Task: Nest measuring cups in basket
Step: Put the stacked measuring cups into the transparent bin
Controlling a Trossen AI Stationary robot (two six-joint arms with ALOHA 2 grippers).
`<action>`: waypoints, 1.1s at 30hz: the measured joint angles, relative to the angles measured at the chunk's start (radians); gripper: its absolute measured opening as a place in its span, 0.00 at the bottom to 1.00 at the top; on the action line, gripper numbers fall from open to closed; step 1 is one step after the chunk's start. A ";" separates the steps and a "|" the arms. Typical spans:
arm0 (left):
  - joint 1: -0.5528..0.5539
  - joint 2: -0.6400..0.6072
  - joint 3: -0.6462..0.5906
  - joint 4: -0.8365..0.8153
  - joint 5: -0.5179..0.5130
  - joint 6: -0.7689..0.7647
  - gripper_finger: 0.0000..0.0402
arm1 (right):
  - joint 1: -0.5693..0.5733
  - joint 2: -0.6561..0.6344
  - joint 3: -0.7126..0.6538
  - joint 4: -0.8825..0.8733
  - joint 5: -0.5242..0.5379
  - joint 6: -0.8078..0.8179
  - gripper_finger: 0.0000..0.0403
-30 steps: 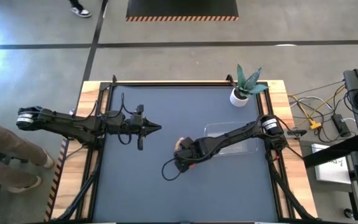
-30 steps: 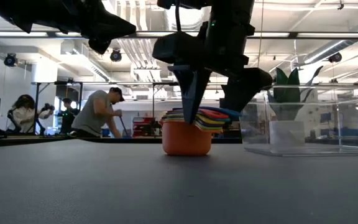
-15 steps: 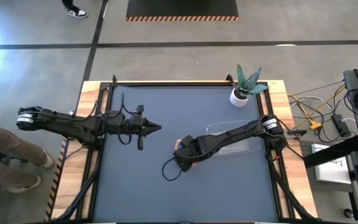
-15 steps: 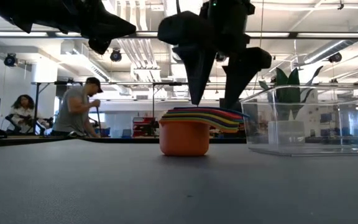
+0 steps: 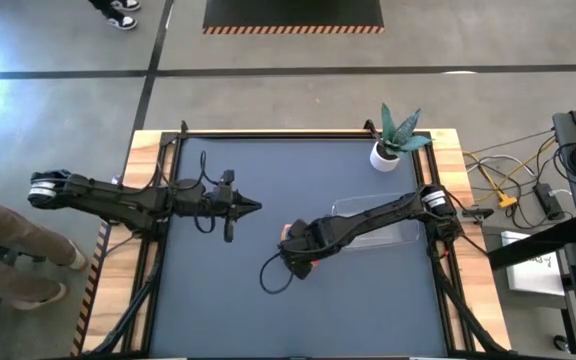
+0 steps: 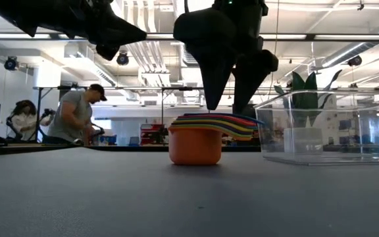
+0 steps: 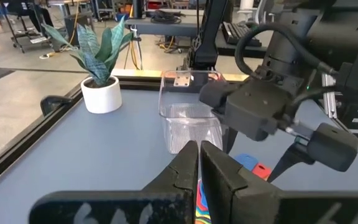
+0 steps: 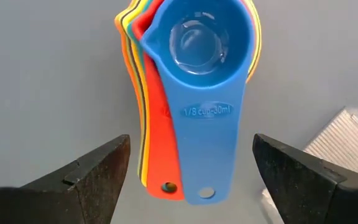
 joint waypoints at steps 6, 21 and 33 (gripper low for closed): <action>0.000 0.000 0.009 0.001 0.000 0.000 0.00 | 0.000 0.000 0.017 -0.025 0.001 -0.103 0.81; 0.000 0.000 0.007 0.000 0.000 0.000 0.00 | 0.011 0.103 0.099 -0.035 0.001 -0.125 0.81; 0.000 0.000 0.007 -0.015 0.000 0.000 0.00 | 0.011 0.277 0.348 -0.208 0.002 -0.153 0.81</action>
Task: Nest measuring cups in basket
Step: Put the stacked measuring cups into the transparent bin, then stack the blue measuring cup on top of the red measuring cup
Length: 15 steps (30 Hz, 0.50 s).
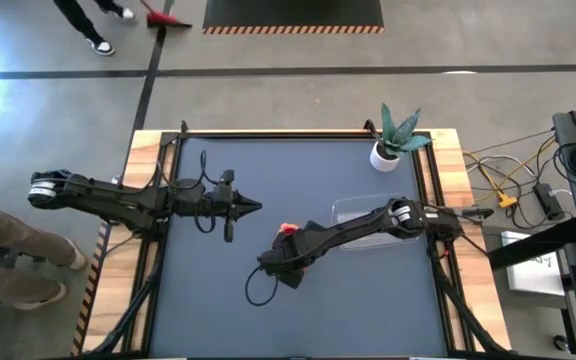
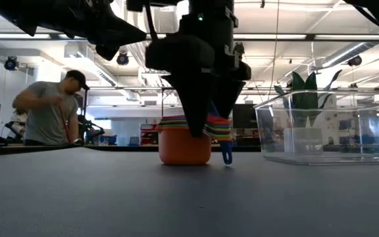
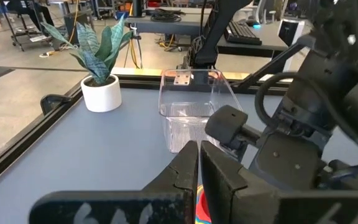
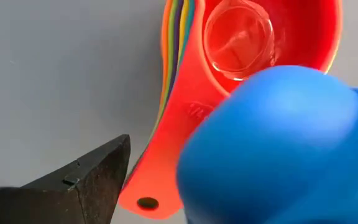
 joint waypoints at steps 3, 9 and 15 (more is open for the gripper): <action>0.000 0.000 0.000 -0.004 0.000 0.000 0.00 | 0.000 -0.002 0.033 -0.006 0.007 -0.001 0.81; 0.000 0.000 0.000 -0.004 0.000 0.000 0.00 | 0.006 -0.034 0.082 -0.038 0.071 0.001 0.81; 0.000 0.000 0.000 -0.008 0.000 0.000 0.00 | 0.026 -0.056 0.107 -0.038 0.134 -0.002 0.81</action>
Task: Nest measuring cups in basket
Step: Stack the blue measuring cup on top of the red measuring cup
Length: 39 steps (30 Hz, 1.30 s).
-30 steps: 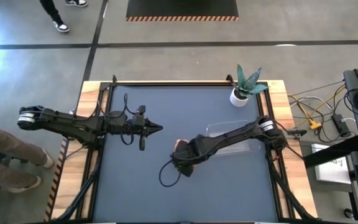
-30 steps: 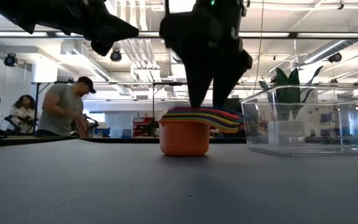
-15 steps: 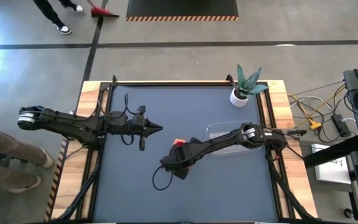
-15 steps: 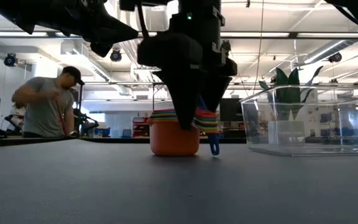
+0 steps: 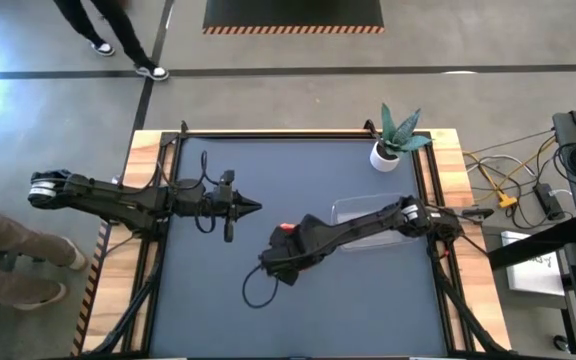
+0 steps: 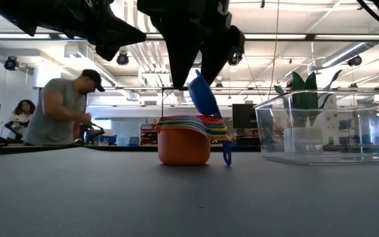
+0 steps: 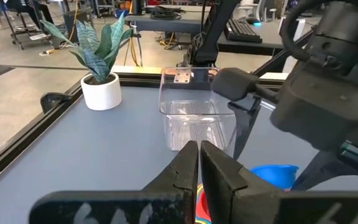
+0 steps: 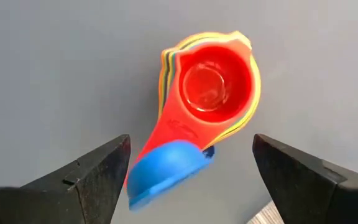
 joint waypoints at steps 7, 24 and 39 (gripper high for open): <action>0.000 0.000 0.000 -0.002 0.047 -0.011 0.00 | 0.045 -0.016 0.015 -0.015 0.091 -0.015 0.81; -0.011 0.001 0.000 -0.021 0.172 -0.027 0.00 | 0.296 -0.142 -0.004 -0.084 0.367 0.027 0.81; -0.028 0.002 0.000 -0.020 0.173 -0.027 0.00 | 0.386 -0.009 -0.294 0.275 0.274 -0.238 0.81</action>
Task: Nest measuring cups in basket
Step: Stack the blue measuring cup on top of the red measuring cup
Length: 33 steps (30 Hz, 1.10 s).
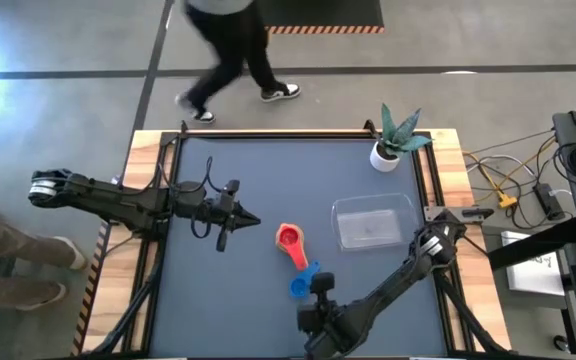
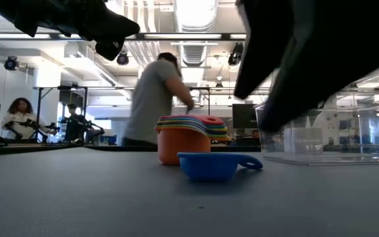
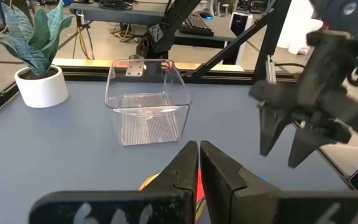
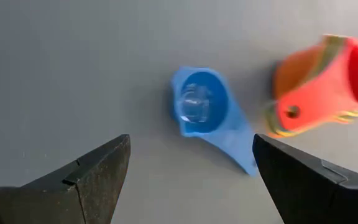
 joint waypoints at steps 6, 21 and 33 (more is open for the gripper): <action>-0.001 0.000 0.000 -0.001 0.000 0.007 0.00 | -0.042 -0.001 -0.077 0.132 -0.103 -0.100 0.81; -0.001 0.000 0.000 -0.002 0.000 0.012 0.00 | -0.123 -0.004 -0.120 0.224 -0.228 -0.175 0.44; -0.001 0.000 0.000 -0.005 0.000 0.012 0.00 | -0.144 -0.004 -0.100 0.219 -0.335 -0.037 0.04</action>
